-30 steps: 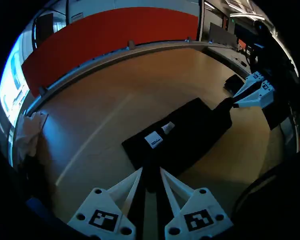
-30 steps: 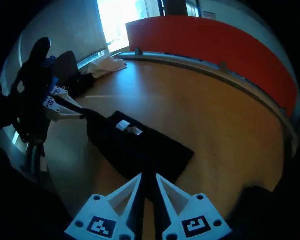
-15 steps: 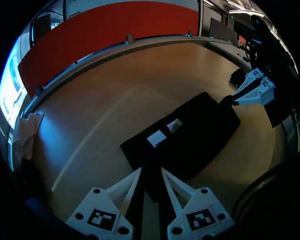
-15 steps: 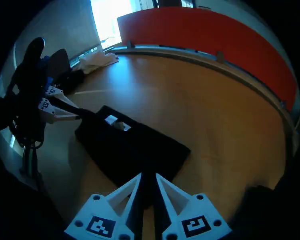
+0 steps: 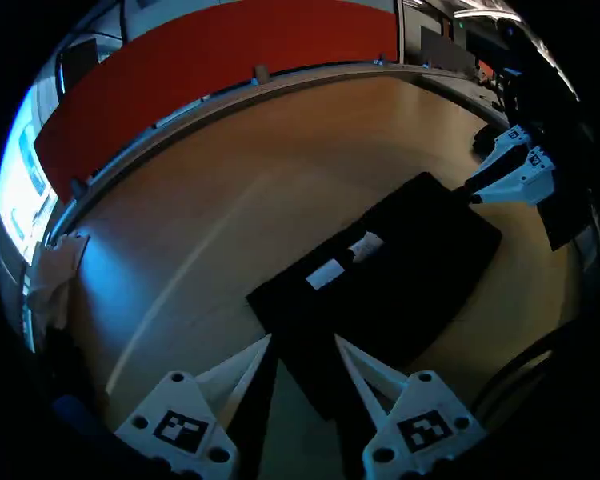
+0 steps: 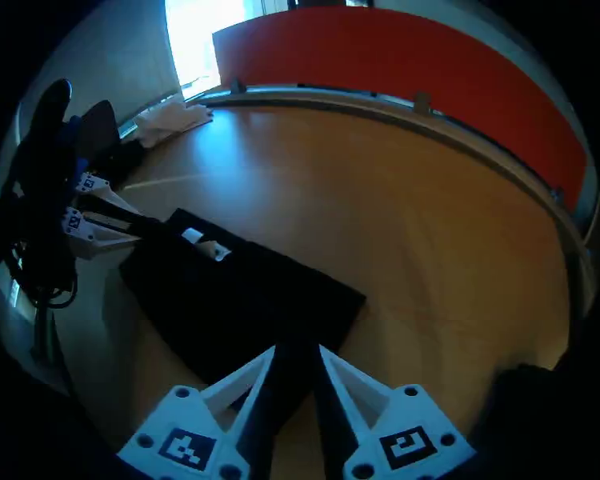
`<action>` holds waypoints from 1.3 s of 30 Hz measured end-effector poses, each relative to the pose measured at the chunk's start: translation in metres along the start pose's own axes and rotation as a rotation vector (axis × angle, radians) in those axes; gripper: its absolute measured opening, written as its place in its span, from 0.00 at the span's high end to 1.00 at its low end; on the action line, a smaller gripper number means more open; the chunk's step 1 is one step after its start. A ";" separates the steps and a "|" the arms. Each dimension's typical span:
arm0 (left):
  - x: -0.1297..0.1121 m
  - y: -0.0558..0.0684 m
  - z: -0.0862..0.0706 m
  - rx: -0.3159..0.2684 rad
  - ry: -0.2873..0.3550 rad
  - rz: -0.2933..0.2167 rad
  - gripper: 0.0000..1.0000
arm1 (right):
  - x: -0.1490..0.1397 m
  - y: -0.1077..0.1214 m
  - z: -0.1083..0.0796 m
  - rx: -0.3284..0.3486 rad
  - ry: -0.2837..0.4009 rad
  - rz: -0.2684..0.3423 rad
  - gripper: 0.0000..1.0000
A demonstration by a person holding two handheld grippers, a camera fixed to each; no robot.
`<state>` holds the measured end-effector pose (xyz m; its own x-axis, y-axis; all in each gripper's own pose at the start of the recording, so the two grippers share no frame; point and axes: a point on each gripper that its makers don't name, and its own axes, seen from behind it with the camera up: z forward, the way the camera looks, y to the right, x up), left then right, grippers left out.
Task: Fold towel
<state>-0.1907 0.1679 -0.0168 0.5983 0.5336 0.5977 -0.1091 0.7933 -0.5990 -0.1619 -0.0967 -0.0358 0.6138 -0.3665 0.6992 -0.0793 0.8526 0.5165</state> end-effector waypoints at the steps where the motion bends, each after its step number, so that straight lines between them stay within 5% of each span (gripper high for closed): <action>1: 0.000 -0.001 0.001 0.006 -0.001 0.005 0.56 | 0.001 0.002 0.001 -0.007 0.003 -0.001 0.66; 8: 0.000 -0.013 0.009 0.042 -0.009 0.005 0.52 | 0.005 0.014 0.006 -0.053 0.008 -0.012 0.36; 14: 0.007 -0.025 0.008 0.073 0.008 -0.010 0.32 | 0.010 0.026 0.008 -0.095 0.016 -0.009 0.31; 20: 0.014 -0.039 0.005 0.110 0.028 -0.024 0.28 | 0.019 0.031 0.008 -0.105 0.033 0.017 0.28; 25: 0.017 -0.046 0.000 0.123 0.044 -0.033 0.24 | 0.023 0.034 0.004 -0.117 0.047 0.018 0.03; 39: 0.012 -0.048 -0.014 0.116 0.055 -0.084 0.24 | 0.017 0.029 -0.008 -0.107 0.058 0.026 0.01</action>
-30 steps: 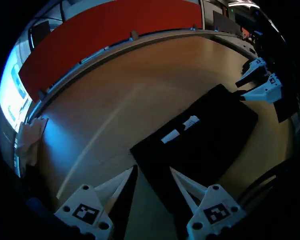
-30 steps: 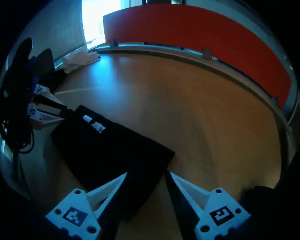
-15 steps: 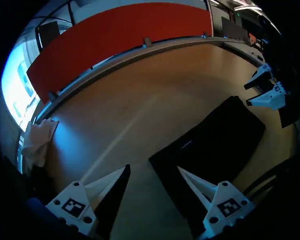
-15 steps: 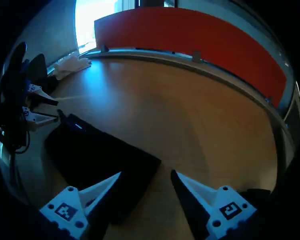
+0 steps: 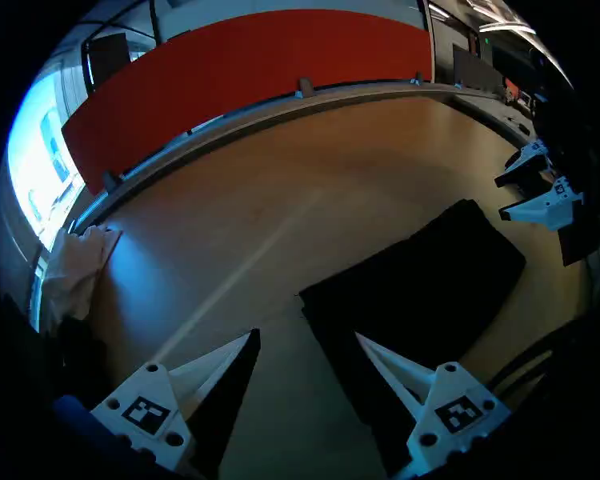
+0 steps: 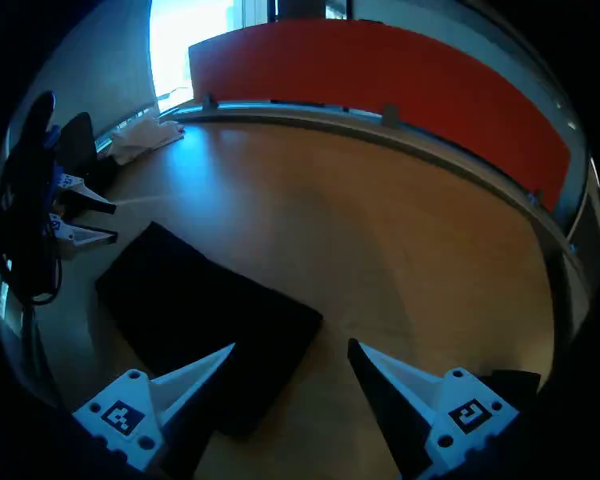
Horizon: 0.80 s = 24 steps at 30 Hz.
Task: Fold towel
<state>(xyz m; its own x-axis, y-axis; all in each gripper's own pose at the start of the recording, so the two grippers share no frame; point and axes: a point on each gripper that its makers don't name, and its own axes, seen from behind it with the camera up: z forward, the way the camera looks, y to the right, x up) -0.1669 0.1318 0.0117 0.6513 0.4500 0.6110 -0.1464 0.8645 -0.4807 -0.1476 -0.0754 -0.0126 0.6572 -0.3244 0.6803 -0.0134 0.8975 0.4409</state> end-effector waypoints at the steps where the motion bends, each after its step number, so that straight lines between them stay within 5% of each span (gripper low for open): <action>1: 0.000 0.000 -0.002 0.001 0.002 -0.002 0.24 | -0.001 -0.001 -0.002 0.000 0.001 -0.002 0.01; 24: -0.043 -0.007 -0.051 0.073 0.017 -0.151 0.23 | -0.017 -0.015 -0.047 -0.006 0.040 0.023 0.01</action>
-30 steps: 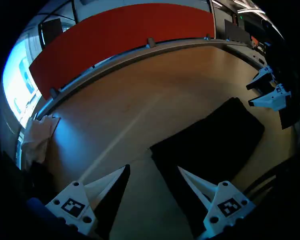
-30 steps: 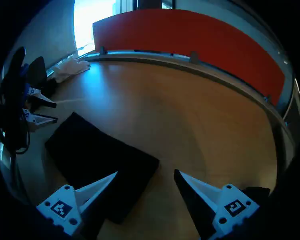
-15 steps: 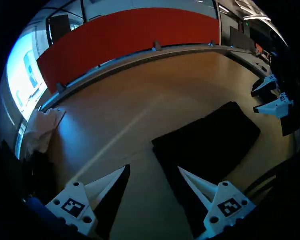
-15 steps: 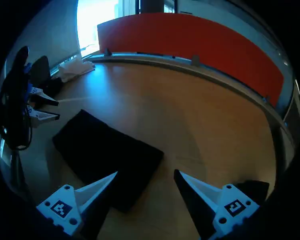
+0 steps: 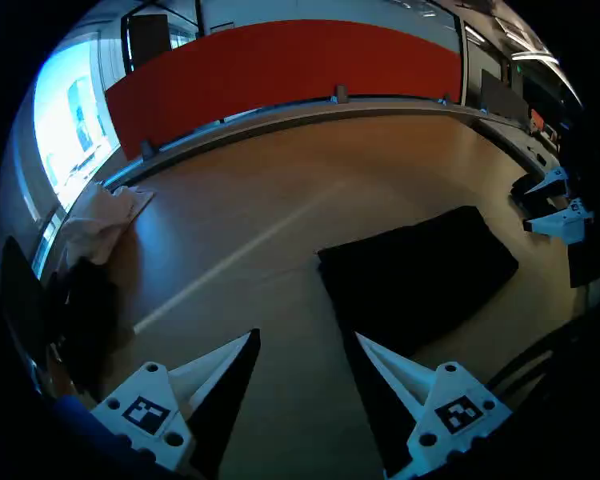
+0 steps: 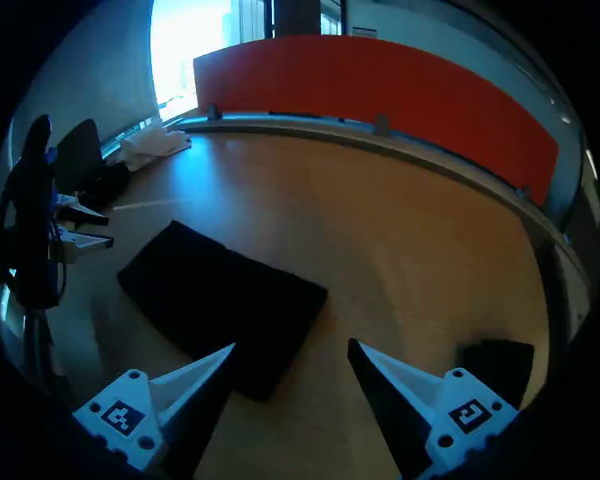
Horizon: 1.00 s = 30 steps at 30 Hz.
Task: Fold towel
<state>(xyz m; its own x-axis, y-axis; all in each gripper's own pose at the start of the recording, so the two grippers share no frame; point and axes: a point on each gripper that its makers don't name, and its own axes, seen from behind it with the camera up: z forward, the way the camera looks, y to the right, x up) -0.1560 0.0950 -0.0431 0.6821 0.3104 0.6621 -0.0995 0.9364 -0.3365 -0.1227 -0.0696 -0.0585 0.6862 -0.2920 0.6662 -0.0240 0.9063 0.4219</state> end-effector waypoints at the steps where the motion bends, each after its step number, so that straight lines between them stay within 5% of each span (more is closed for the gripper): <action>1: -0.001 -0.001 -0.001 0.003 0.001 -0.004 0.23 | 0.000 0.000 0.000 0.001 0.000 0.000 0.01; 13: -0.002 -0.018 -0.017 0.046 0.059 -0.074 0.24 | -0.001 -0.012 0.004 0.050 0.007 -0.045 0.01; 30: -0.013 -0.060 -0.056 0.149 0.160 -0.180 0.23 | -0.022 -0.022 0.010 0.117 -0.047 -0.154 0.01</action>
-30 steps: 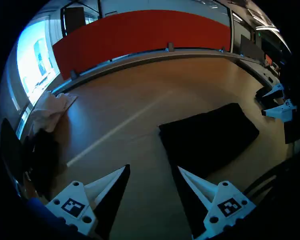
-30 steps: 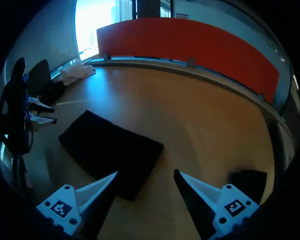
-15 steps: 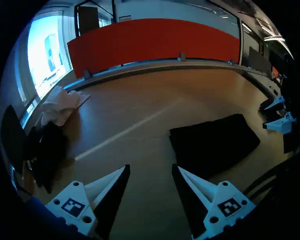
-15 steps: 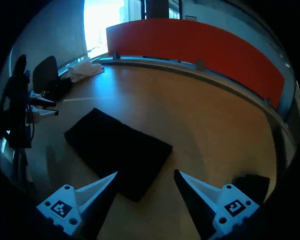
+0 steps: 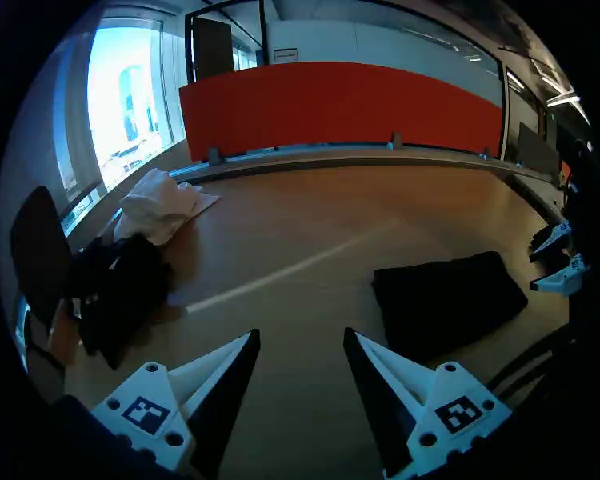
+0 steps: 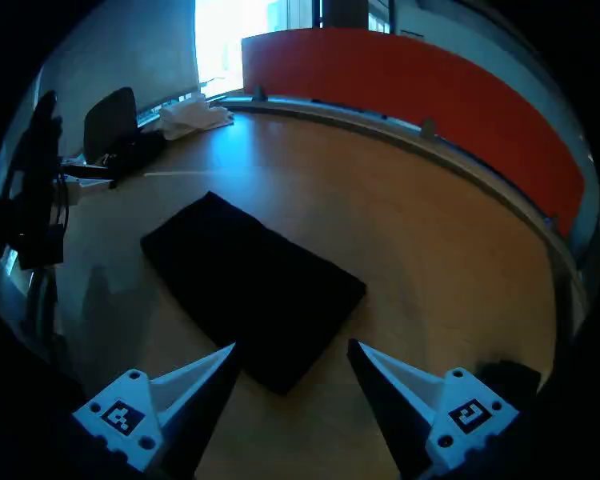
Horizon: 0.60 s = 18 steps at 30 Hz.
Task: Fold towel
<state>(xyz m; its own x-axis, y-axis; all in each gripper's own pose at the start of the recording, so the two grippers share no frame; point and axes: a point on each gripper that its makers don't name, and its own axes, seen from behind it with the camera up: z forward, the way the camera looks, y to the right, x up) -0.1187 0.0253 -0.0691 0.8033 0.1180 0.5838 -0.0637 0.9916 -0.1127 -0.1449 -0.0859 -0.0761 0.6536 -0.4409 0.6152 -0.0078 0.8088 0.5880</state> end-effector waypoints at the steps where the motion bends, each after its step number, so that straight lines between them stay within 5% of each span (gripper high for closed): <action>1: 0.000 -0.002 -0.001 0.002 0.002 -0.003 0.23 | -0.002 0.000 0.001 0.002 -0.005 -0.004 0.01; 18: -0.019 -0.019 -0.022 0.023 -0.005 -0.034 0.23 | -0.046 -0.005 0.020 0.040 -0.108 -0.069 0.05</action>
<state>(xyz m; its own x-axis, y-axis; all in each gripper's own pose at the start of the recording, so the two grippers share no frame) -0.1197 0.0033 -0.0952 0.8023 0.0841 0.5910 -0.0502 0.9960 -0.0737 -0.1903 -0.0775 -0.0974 0.5684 -0.5362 0.6240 0.0027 0.7597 0.6503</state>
